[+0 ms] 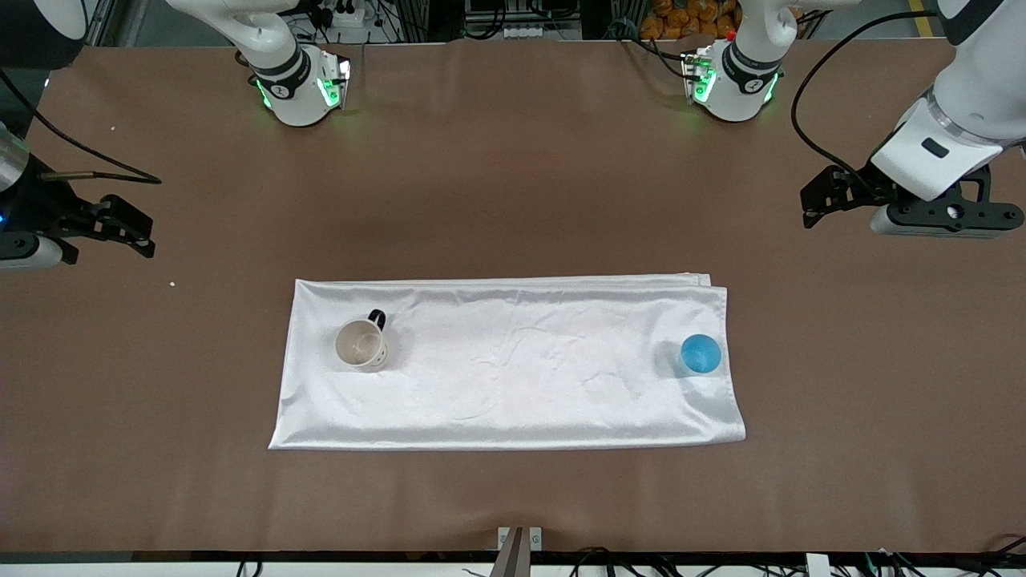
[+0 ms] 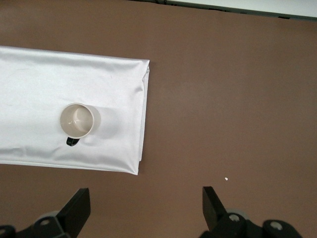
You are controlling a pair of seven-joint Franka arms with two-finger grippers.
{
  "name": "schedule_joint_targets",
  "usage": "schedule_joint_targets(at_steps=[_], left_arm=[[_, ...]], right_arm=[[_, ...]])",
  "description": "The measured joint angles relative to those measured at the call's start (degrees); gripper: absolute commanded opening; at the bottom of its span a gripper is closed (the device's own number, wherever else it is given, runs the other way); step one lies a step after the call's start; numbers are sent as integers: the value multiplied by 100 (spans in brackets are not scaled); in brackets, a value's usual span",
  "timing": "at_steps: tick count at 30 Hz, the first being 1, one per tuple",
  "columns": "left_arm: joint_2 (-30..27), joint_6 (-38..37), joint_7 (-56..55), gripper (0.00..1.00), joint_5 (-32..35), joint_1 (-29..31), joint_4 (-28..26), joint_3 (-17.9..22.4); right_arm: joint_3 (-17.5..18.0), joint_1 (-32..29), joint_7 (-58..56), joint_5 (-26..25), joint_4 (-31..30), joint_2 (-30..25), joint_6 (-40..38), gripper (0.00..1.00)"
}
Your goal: Place blue cup into white mug on table
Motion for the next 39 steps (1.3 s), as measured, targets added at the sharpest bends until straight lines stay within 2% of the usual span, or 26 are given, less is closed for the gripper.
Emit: schedule_joint_targets(at_steps=[39], left_arm=[[47,-4,15,100,0,0,-3,5]], right_arm=[[-14,-9,-19,0,-181,120,-327,100]])
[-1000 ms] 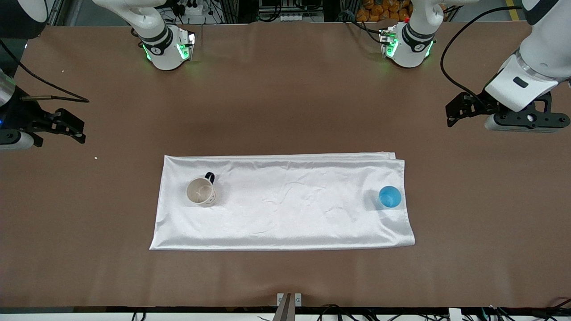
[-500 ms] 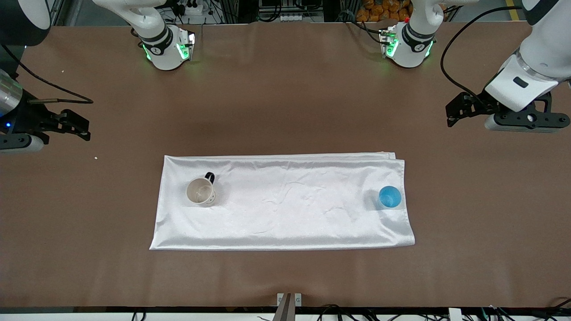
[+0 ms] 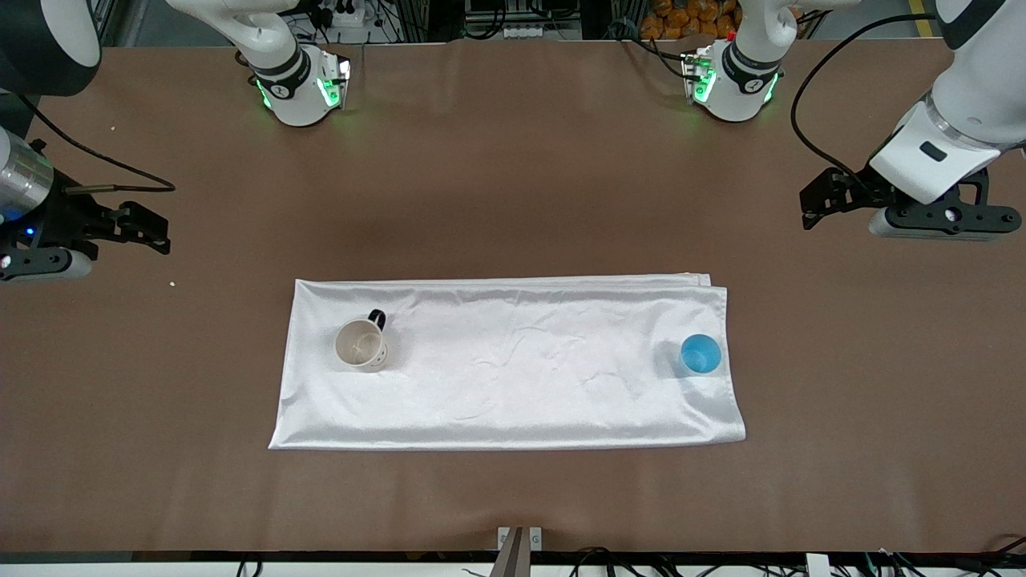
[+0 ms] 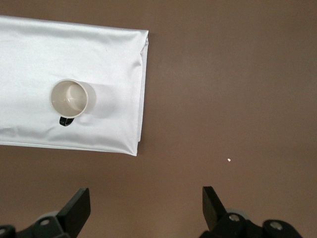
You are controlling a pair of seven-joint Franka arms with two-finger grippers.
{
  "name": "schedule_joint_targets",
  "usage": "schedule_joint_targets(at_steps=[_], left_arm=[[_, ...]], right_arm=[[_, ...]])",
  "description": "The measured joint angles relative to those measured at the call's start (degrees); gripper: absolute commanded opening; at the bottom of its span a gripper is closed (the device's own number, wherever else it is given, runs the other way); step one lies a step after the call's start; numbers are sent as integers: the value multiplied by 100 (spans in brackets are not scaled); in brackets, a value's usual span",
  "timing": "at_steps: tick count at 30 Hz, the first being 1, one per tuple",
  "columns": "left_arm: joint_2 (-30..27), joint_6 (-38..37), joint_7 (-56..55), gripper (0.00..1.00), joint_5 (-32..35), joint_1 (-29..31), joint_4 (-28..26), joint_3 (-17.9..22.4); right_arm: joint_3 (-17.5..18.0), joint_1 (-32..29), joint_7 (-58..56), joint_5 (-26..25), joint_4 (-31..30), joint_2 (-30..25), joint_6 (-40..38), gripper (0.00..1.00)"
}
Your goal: Place blue cup into white mug on table
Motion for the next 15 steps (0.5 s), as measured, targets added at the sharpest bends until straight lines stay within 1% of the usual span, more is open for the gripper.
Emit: schedule_joint_targets(at_steps=[9,15], left_arm=[[135,-1,0,100,0,-27,-8,-32],[314,83,0,100,0,-39,-9,-101]], right_arm=[[-8,-4,0,0,-65,0,15,100],[-8,-3,10,0,-397,1,342,100]])
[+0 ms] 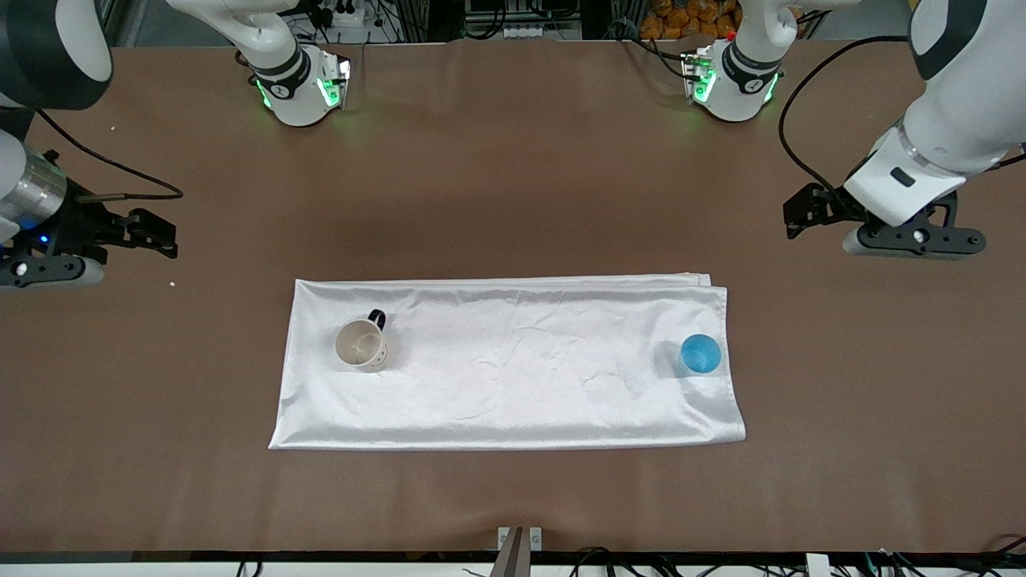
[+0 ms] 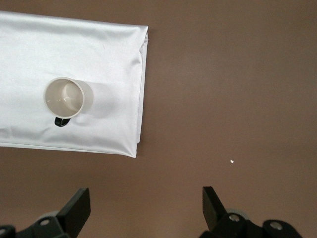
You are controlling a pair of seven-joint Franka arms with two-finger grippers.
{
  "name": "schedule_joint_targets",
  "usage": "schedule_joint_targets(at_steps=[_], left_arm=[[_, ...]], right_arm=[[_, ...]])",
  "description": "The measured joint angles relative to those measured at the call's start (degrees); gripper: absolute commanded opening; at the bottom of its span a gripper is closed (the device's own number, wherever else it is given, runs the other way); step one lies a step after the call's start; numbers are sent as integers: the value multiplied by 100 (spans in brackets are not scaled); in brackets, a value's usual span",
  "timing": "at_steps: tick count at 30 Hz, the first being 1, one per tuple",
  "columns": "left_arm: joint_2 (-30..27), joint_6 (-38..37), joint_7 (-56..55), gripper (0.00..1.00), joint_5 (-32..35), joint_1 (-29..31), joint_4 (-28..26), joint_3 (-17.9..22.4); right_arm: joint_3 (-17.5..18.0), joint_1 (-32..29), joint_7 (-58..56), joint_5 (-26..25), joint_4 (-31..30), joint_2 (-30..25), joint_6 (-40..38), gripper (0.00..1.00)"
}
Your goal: Place blue cup into white mug on table
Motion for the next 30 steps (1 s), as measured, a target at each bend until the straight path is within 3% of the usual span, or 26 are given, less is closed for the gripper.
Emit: schedule_joint_targets(at_steps=[11,25,30], left_arm=[[599,627,0,100,0,-17,-3,-215],[1511,1456,0,100,359,-98,-1,-423],[1777,1761,0,100,380,-110,1,-450]], right_arm=[[35,114,836,11,-721,1,695,100],[65,1006,2885,12,-2371,56,2523,100],[70,1238,3314,12,-2630,176,2859,100]])
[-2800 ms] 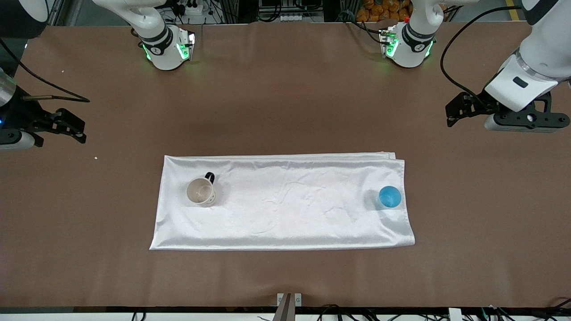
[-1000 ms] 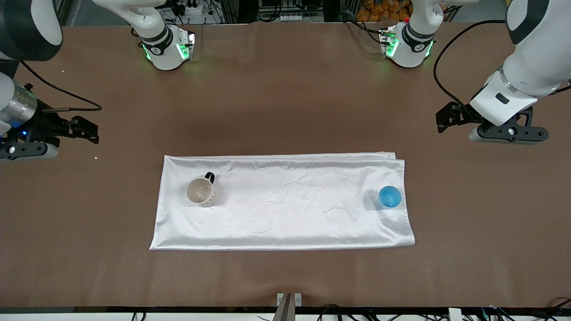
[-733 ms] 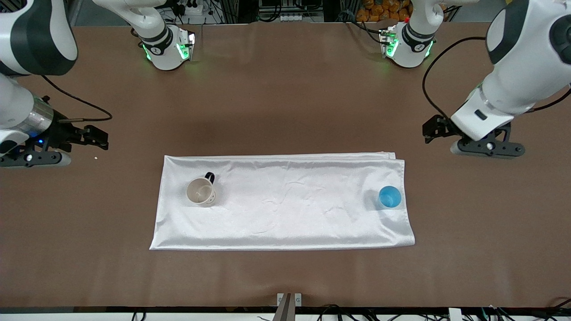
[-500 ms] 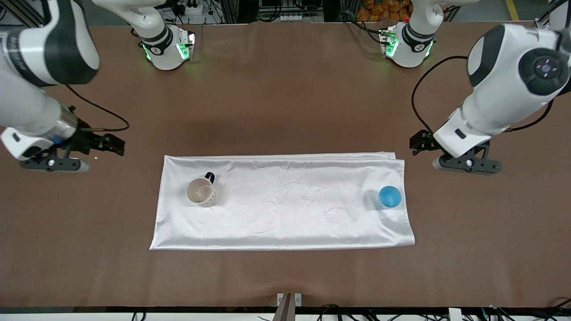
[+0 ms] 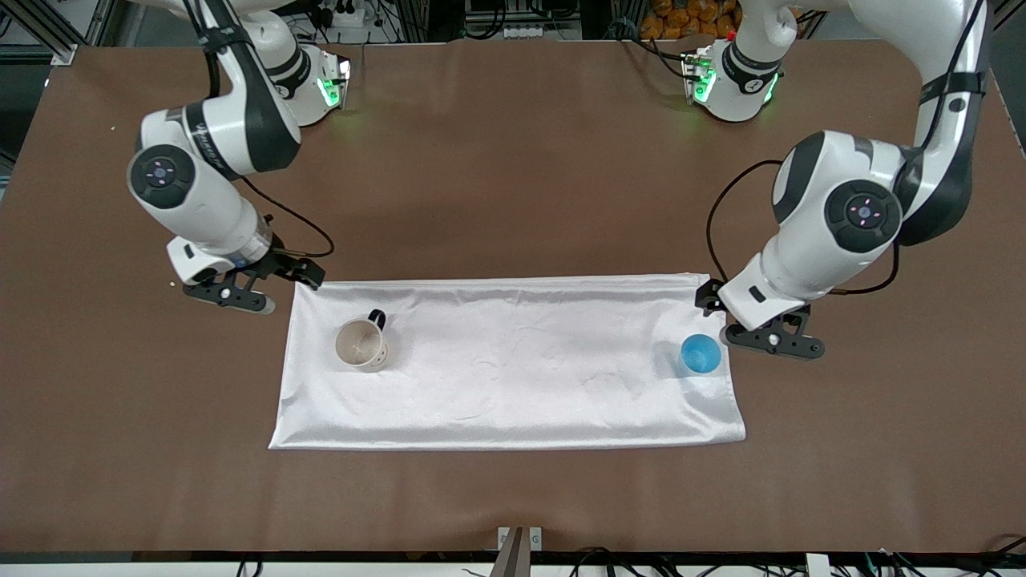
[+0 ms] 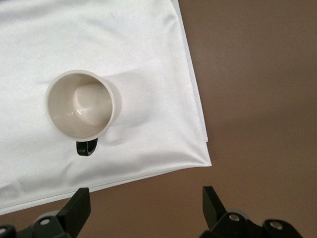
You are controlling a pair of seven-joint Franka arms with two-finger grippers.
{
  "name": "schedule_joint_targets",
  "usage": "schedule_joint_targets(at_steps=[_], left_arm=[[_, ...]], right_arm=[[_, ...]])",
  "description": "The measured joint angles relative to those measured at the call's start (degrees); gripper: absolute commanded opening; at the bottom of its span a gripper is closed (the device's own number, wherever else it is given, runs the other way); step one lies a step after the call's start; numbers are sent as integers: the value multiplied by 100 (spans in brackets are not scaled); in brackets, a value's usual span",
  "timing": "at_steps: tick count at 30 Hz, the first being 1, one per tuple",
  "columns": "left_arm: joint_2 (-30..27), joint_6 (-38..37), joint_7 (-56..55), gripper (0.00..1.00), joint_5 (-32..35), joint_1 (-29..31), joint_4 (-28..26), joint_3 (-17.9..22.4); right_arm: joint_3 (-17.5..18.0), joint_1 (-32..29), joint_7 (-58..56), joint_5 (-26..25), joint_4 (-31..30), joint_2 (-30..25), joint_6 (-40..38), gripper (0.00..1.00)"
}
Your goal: Place blue cup into white mug on table
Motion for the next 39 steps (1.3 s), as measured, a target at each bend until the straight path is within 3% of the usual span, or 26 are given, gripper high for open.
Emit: schedule_joint_targets(at_steps=[15,22,39], left_arm=[[829,997,-4,100,1,-26,4,-91],[1169,1305,-4,100,1,-41,8,-127],[1522,1528,-4,100,1,-72,4,-140]], right_arm=[[5,739,662,-40,-38,893,1125,100],[-12,755,445,-466,-39,1356,1600,100],[-78,585,-291,-515,10,1793,2461,100]])
